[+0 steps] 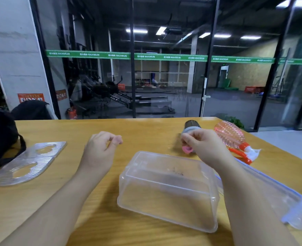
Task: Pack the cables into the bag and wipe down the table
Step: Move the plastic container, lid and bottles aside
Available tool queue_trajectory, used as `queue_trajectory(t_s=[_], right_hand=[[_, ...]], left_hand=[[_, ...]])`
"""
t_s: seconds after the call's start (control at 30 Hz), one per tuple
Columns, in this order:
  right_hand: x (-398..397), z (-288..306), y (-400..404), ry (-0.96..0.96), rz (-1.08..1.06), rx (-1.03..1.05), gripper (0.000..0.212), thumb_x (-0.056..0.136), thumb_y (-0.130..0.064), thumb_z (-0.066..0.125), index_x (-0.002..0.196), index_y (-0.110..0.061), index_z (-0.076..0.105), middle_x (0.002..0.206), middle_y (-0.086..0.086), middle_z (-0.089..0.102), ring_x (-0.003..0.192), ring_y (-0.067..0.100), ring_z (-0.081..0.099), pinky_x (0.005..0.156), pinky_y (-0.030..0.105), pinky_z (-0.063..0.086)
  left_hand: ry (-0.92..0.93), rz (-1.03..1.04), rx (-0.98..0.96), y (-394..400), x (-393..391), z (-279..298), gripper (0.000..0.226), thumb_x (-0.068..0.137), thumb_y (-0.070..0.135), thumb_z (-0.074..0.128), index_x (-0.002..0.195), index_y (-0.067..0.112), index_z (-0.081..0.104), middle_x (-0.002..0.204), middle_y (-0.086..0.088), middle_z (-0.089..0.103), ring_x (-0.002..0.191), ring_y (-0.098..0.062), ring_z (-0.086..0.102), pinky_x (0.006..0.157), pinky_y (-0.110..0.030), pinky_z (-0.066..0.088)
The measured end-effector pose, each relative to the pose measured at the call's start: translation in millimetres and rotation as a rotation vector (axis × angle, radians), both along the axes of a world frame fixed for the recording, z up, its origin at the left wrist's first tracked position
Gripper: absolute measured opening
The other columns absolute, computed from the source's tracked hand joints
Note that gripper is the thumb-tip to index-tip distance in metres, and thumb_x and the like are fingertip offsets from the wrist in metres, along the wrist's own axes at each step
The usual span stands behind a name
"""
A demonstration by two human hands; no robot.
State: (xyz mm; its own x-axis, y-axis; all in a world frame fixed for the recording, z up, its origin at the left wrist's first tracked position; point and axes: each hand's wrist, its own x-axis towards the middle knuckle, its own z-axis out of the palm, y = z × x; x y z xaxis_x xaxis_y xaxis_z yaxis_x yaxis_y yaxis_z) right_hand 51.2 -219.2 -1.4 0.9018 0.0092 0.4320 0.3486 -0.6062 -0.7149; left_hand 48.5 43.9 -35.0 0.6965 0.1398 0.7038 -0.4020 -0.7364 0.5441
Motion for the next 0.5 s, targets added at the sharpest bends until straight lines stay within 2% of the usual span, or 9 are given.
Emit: queue_trajectory(t_s=[0.03, 0.1, 0.13, 0.17, 0.23, 0.3, 0.37, 0.43, 0.5], right_hand=[[-4, -1, -2, -0.015, -0.012, 0.025, 0.032, 0.092, -0.028, 0.057, 0.063, -0.018, 0.067, 0.060, -0.005, 0.066, 0.055, 0.010, 0.053, 0.055, 0.020, 0.042], [-13, -5, -8, -0.027, -0.025, 0.111, 0.035, 0.094, -0.029, 0.054, 0.066, -0.017, 0.070, 0.067, -0.003, 0.070, 0.069, 0.014, 0.064, 0.068, 0.024, 0.049], [-19, -8, -12, -0.034, -0.031, 0.160, 0.037, 0.095, -0.030, 0.052, 0.067, -0.017, 0.072, 0.070, -0.003, 0.072, 0.074, 0.013, 0.066, 0.073, 0.028, 0.050], [-24, -12, -16, -0.045, -0.040, 0.203, 0.039, 0.096, -0.032, 0.050, 0.066, -0.020, 0.073, 0.071, -0.007, 0.072, 0.076, 0.008, 0.066, 0.071, 0.027, 0.050], [-38, -21, -22, -0.048, -0.043, 0.269, 0.037, 0.093, -0.040, 0.050, 0.065, -0.031, 0.071, 0.073, -0.019, 0.071, 0.074, -0.004, 0.063, 0.066, 0.021, 0.044], [-49, -32, -28, 0.029, 0.019, 0.299, 0.029, 0.081, -0.062, 0.052, 0.082, -0.038, 0.069, 0.086, -0.025, 0.069, 0.085, -0.007, 0.062, 0.072, 0.020, 0.044], [-56, -43, -34, 0.166, 0.134, 0.286, 0.055, 0.058, -0.084, 0.056, 0.103, -0.052, 0.056, 0.107, -0.031, 0.062, 0.105, -0.009, 0.055, 0.086, 0.022, 0.043], [-62, -49, -37, 0.235, 0.213, 0.257, 0.074, 0.046, -0.087, 0.061, 0.113, -0.065, 0.039, 0.131, -0.028, 0.046, 0.124, -0.005, 0.042, 0.103, 0.030, 0.037], [-66, -51, -37, 0.242, 0.265, 0.227, 0.088, 0.043, -0.084, 0.067, 0.121, -0.072, 0.026, 0.138, -0.030, 0.033, 0.132, -0.005, 0.028, 0.109, 0.032, 0.030]], left_hand=[[0.002, -0.039, -0.042, -5, -3, 1, 0.023, 0.092, 0.026, 0.051, 0.072, 0.023, 0.061, 0.083, 0.014, 0.059, 0.091, -0.009, 0.051, 0.077, -0.020, 0.035], [0.008, -0.139, -0.135, -18, -9, 2, 0.019, 0.089, 0.024, 0.058, 0.070, 0.023, 0.058, 0.086, 0.010, 0.060, 0.086, -0.001, 0.053, 0.074, -0.013, 0.036], [0.021, -0.195, -0.200, -24, -11, 1, 0.017, 0.087, 0.021, 0.061, 0.071, 0.023, 0.057, 0.089, 0.009, 0.060, 0.087, -0.001, 0.055, 0.078, -0.016, 0.039], [0.051, -0.244, -0.268, -31, -14, 1, 0.014, 0.085, 0.019, 0.063, 0.074, 0.023, 0.057, 0.093, 0.009, 0.060, 0.090, -0.004, 0.056, 0.081, -0.022, 0.042], [0.155, -0.315, -0.349, -40, -19, -1, 0.010, 0.084, 0.026, 0.064, 0.088, 0.028, 0.055, 0.102, 0.012, 0.058, 0.100, -0.007, 0.056, 0.079, -0.024, 0.044], [0.308, -0.398, -0.328, -44, -24, -4, 0.035, 0.078, 0.052, 0.064, 0.105, 0.037, 0.047, 0.116, 0.015, 0.051, 0.111, -0.003, 0.049, 0.077, -0.018, 0.039], [0.473, -0.492, -0.268, -41, -27, -4, 0.079, 0.055, 0.077, 0.062, 0.121, 0.045, 0.032, 0.132, 0.016, 0.036, 0.122, -0.002, 0.036, 0.087, -0.021, 0.035], [0.560, -0.561, -0.212, -33, -27, -2, 0.113, 0.037, 0.087, 0.060, 0.133, 0.047, 0.015, 0.143, 0.017, 0.022, 0.130, -0.001, 0.025, 0.098, -0.027, 0.030], [0.668, -0.609, -0.169, -21, -26, -3, 0.130, 0.030, 0.087, 0.062, 0.139, 0.048, 0.003, 0.149, 0.017, 0.017, 0.133, -0.004, 0.022, 0.106, -0.032, 0.026]])
